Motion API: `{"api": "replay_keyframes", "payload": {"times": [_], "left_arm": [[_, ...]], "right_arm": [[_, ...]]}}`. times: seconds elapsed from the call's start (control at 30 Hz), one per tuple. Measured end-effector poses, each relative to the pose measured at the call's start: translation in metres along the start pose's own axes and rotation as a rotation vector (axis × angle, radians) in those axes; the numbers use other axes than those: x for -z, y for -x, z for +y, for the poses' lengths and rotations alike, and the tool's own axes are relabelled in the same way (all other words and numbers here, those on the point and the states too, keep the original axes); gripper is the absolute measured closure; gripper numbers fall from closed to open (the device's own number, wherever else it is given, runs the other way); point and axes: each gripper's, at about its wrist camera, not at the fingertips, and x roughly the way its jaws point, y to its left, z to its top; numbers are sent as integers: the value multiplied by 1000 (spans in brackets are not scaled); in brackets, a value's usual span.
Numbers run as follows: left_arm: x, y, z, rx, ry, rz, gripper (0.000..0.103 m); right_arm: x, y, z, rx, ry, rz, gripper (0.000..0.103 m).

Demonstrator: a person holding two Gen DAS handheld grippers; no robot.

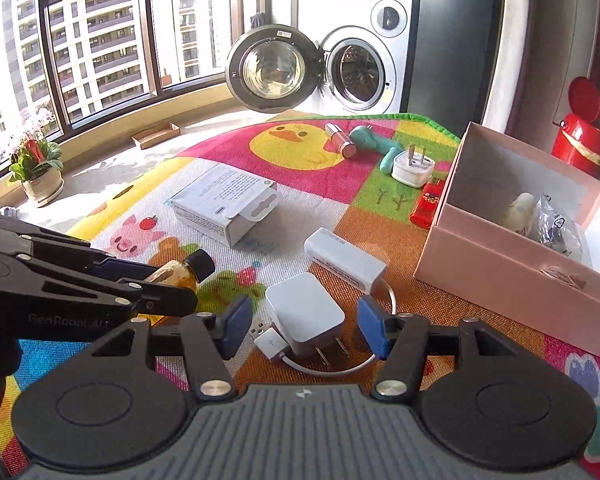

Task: Organize rigid objects
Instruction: 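Grasp the white charger with the right tool and lift it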

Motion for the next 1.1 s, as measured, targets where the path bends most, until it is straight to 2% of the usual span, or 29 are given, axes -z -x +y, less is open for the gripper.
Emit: {"api": "replay_keyframes", "payload": {"times": [0.07, 0.17, 0.27, 0.33, 0.4, 0.53, 0.57, 0.63, 0.77, 0.87, 0.93, 1.07, 1.1], "left_arm": [[1, 1, 5, -9, 15, -7, 70], [2, 1, 10, 10, 46, -10, 70], [3, 1, 7, -2, 37, -13, 70], [3, 1, 6, -7, 32, -13, 70], [3, 1, 5, -8, 34, -13, 70], [4, 0, 3, -16, 34, -15, 70], [5, 0, 2, -18, 31, -17, 70], [6, 0, 1, -20, 27, -21, 70], [8, 0, 2, -14, 20, -29, 70], [10, 2, 4, -5, 14, -36, 70], [11, 2, 4, -3, 4, -40, 70], [14, 4, 2, -6, -36, -40, 69], [14, 4, 1, -6, -43, -43, 70]], "right_arm": [[-1, -7, 0, -15, -9, 37, 64], [5, -4, 7, -79, 48, 46, 64], [17, 1, 13, -78, 106, 64, 63], [24, 8, 8, -47, 118, 51, 57], [29, 16, -3, 7, 116, 43, 56], [35, 21, -23, 241, 158, 24, 54], [35, 23, -28, 267, 160, 23, 54], [33, 31, -33, 234, 126, 6, 54], [21, 38, -25, 37, 63, -20, 51], [5, 23, -15, -55, 6, -5, 51], [-6, 8, -11, -92, -44, 17, 51], [-17, -21, -4, -105, -93, 81, 51], [-17, -23, -2, -103, -89, 93, 55]]}}
